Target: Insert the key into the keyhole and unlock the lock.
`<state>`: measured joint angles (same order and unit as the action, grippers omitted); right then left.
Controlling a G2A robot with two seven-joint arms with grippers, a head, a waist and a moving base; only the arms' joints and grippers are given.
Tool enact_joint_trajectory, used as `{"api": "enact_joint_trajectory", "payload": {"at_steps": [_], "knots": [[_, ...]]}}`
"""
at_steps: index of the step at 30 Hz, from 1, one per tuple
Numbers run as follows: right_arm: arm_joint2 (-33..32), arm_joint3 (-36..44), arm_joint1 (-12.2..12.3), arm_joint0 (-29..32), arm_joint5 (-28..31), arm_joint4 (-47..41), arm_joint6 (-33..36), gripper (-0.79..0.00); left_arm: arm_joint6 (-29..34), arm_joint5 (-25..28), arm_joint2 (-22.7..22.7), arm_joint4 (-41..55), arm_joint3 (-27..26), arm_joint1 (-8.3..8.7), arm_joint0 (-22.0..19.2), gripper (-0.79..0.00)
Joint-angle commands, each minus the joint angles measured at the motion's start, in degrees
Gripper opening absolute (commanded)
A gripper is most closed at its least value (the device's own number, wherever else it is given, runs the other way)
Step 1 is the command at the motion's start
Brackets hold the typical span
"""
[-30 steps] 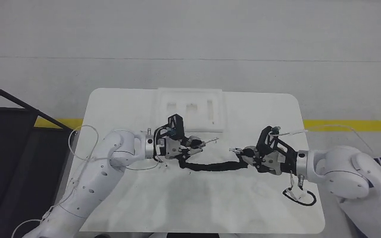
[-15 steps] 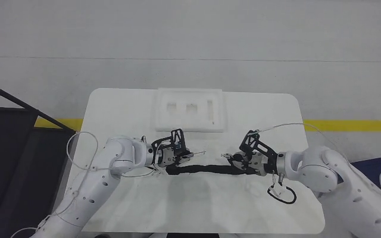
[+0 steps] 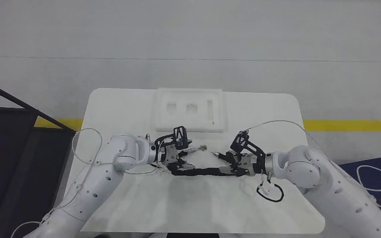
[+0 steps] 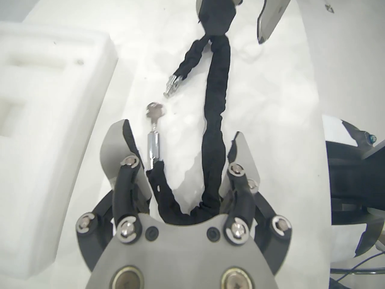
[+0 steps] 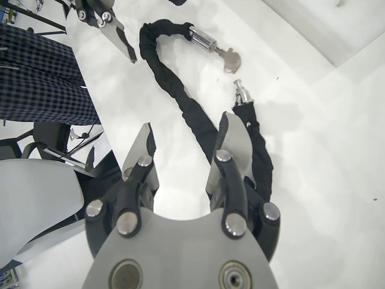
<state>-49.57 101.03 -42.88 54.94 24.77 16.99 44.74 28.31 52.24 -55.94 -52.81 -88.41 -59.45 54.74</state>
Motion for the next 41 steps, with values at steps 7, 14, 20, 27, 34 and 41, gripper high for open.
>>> {"api": "enact_joint_trajectory", "payload": {"at_steps": [7, 14, 20, 27, 34, 41], "knots": [[-5.4, -0.9, 0.1, -0.4, 15.9, -3.7, -8.6, 0.0, -5.1, 3.6, -5.8, 6.3, -2.8, 0.88, -1.6, 0.0], [-11.7, -0.5, 0.3, -3.0, 22.4, -0.6, -14.8, 0.0, -6.5, 5.8, -11.0, 9.6, -7.7, 2.49, -4.3, 0.0], [-13.8, -1.2, -0.1, -7.2, 25.0, 2.2, -15.0, 0.0, -6.5, 5.8, -12.2, 12.5, -8.4, 4.95, -8.2, 0.0], [-13.6, -4.1, -0.6, -11.7, 27.3, 2.1, -13.4, 0.0, -8.9, 5.8, -10.1, 12.5, -5.4, 7.73, -13.8, 0.0], [-13.4, -5.8, -0.8, -13.1, 28.2, 0.9, -12.6, 0.0, -15.3, 5.8, -5.2, 9.2, -1.8, 9.64, -18.7, 0.0], [-13.4, -5.8, -0.8, -13.1, 28.2, 0.9, -12.6, -0.001, -15.8, 5.8, -5.1, 8.9, -1.6, 9.73, -18.9, 0.0]]}}
